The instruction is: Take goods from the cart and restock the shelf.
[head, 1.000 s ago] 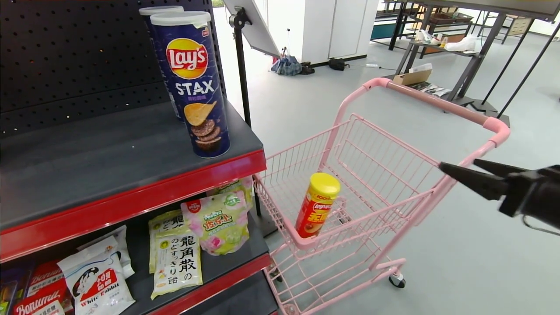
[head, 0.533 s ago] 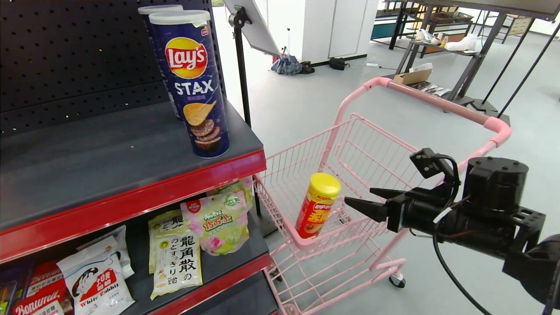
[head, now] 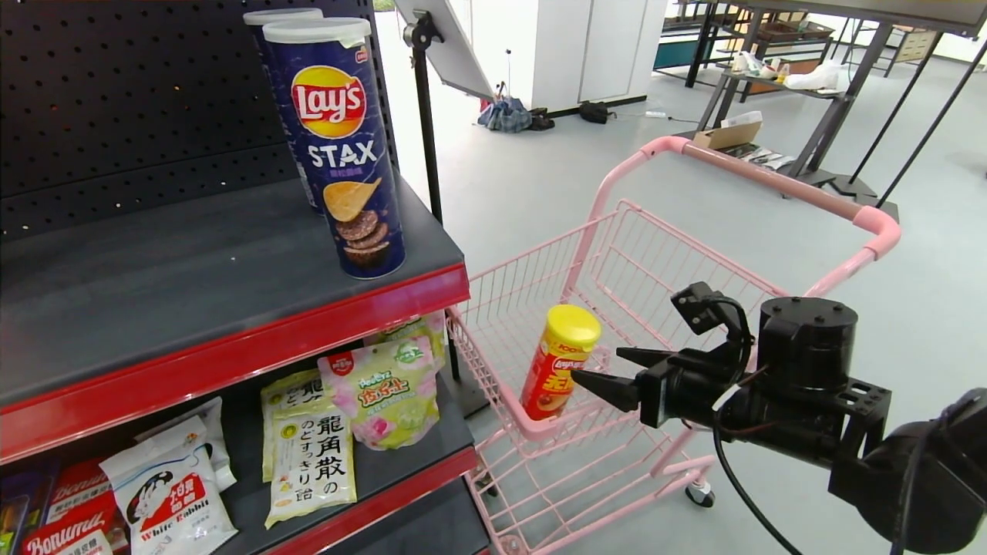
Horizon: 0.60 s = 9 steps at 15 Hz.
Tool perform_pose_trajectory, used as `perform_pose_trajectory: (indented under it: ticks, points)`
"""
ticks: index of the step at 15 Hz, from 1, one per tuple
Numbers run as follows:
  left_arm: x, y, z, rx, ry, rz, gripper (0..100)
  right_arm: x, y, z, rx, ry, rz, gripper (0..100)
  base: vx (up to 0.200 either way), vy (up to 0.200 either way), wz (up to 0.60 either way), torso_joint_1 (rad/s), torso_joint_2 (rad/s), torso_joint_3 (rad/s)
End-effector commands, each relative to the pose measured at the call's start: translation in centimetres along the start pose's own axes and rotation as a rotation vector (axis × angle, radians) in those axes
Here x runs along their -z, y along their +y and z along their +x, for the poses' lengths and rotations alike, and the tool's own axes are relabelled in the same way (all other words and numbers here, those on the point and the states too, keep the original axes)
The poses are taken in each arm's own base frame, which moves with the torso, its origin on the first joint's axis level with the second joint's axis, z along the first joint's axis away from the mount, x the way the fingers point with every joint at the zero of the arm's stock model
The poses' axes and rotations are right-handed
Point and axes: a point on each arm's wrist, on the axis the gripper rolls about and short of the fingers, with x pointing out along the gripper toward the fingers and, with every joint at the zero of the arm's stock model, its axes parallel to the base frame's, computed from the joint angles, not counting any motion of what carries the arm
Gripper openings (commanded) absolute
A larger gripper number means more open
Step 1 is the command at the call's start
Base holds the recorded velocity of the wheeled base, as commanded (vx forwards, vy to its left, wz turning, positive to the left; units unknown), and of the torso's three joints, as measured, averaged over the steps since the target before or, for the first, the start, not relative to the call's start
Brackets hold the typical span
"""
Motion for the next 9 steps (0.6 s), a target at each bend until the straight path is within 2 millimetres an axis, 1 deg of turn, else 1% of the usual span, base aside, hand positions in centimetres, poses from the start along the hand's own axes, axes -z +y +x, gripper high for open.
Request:
perform_pose_trajectory:
  ticks: [1, 4, 7, 9]
  points:
    - [0.0, 0.0, 0.0, 0.000, 0.001, 0.000, 100, 0.5, 0.4, 1.5, -0.015, 0.022, -0.008, 100, 0.000, 0.000, 0.00, 0.000, 0.00, 0.000]
    - [0.0, 0.0, 0.0, 0.000, 0.001, 0.000, 100, 1.0, -0.1, 4.1, 0.021, 0.029, -0.010, 100, 0.000, 0.000, 0.00, 0.000, 0.00, 0.000]
    - [0.0, 0.0, 0.0, 0.000, 0.001, 0.000, 100, 1.1, -0.4, 5.5, 0.021, 0.027, -0.012, 100, 0.000, 0.000, 0.00, 0.000, 0.00, 0.000]
    - [0.0, 0.0, 0.0, 0.000, 0.001, 0.000, 100, 1.6, -1.3, 7.5, 0.038, 0.001, -0.017, 100, 0.000, 0.000, 0.00, 0.000, 0.00, 0.000]
